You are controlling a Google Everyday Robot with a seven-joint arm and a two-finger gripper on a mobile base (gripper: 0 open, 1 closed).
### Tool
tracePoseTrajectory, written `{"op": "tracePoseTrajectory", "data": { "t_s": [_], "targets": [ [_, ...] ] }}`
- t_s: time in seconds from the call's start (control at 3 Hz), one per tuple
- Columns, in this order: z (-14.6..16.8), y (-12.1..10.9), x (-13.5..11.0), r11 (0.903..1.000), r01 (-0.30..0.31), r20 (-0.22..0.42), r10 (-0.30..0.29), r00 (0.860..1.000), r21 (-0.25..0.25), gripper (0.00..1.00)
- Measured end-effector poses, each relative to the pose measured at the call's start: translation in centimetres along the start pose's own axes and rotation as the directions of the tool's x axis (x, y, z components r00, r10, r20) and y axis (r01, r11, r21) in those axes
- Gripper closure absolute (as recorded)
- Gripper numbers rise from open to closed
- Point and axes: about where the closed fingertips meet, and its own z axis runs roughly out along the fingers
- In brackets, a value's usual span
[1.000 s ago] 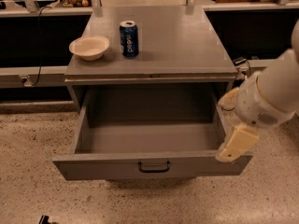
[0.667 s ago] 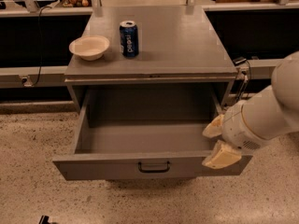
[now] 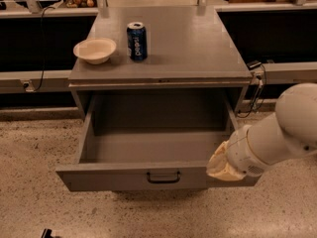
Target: Close top drawer
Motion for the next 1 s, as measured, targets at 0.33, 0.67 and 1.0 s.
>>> {"op": "tracePoseTrajectory", "data": {
  "t_s": [0.33,0.67,1.0],
  "targets": [
    [5.2,2.8,1.8,1.0000,-0.003,0.096,0.003,0.995,0.000,1.00],
    [7.9,4.0,3.3,0.9961,0.011,0.169,-0.026,0.985,0.088,1.00],
    [7.4,3.3,3.7,0.9893,0.050,0.156,-0.071,0.985,0.137,1.00]
  ]
}}
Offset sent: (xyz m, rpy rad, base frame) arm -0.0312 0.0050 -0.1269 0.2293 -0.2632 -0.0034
